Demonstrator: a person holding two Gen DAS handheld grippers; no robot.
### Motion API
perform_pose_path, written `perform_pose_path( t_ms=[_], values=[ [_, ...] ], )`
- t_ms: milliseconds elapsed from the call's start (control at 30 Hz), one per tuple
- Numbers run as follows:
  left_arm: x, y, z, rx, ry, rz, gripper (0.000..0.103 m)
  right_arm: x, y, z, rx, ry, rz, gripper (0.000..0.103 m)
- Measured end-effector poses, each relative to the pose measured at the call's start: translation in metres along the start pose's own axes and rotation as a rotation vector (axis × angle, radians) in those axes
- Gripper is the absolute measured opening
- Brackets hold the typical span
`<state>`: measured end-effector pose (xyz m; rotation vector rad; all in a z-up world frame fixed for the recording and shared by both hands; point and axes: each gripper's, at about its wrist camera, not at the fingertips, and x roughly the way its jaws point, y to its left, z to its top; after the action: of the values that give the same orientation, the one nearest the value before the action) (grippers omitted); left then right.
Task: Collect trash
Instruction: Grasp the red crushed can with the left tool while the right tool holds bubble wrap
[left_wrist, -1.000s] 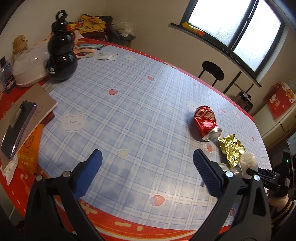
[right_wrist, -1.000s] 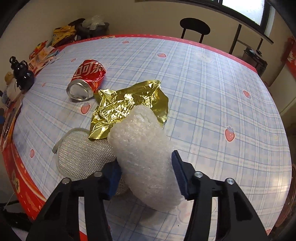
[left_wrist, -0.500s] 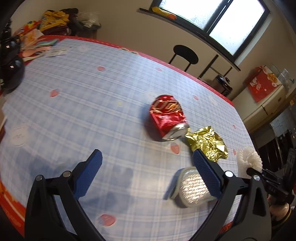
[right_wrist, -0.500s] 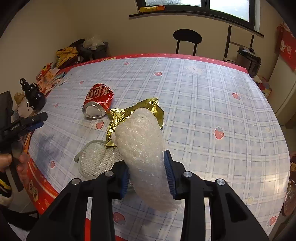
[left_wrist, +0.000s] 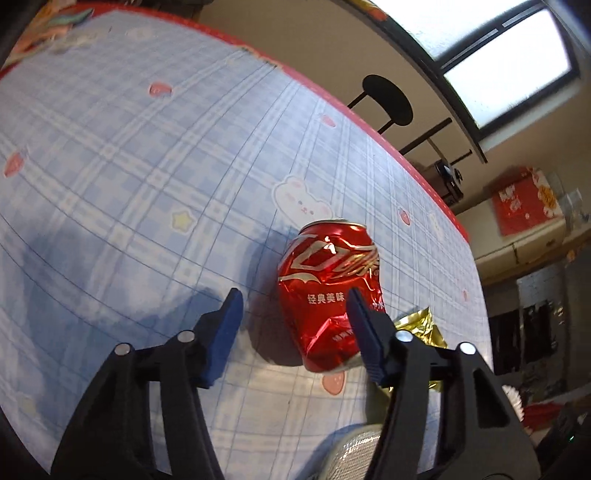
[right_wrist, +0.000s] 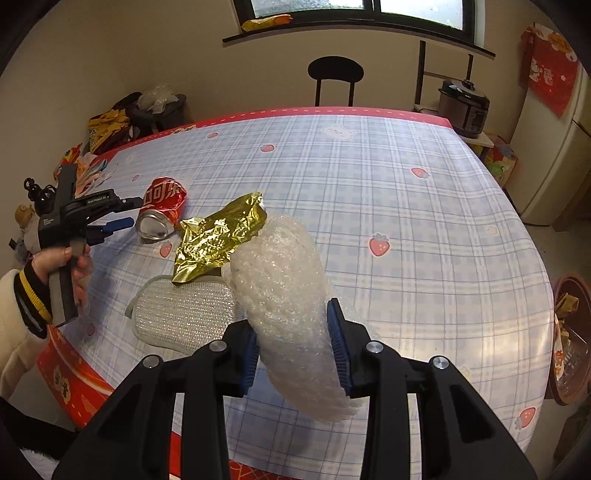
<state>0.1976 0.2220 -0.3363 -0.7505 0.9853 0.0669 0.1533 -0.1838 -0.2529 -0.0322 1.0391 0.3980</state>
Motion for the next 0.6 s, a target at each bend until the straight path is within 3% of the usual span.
perform_pose_path(
  t_ms=[133,333,367,500,600],
  values=[
    [0.014,0.005,-0.001,-0.076,0.017,-0.079,0.056,0.000,-0.007,-0.002,0.008,0.009,-0.019,0.034],
    [0.029,0.006,-0.003,-0.130,0.028,-0.110,0.049,-0.002,-0.009,-0.002,0.007,0.013,-0.029,0.034],
    [0.031,0.006,-0.003,-0.139,0.033,-0.119,0.046,-0.003,-0.009,-0.002,0.007,0.013,-0.029,0.034],
    [0.034,0.003,-0.007,-0.149,0.040,-0.129,0.020,-0.004,-0.010,-0.002,0.009,0.011,-0.028,0.034],
    [0.020,-0.007,-0.011,-0.087,0.018,-0.110,0.015,-0.007,-0.009,-0.001,0.005,0.002,-0.020,0.034]
  ],
)
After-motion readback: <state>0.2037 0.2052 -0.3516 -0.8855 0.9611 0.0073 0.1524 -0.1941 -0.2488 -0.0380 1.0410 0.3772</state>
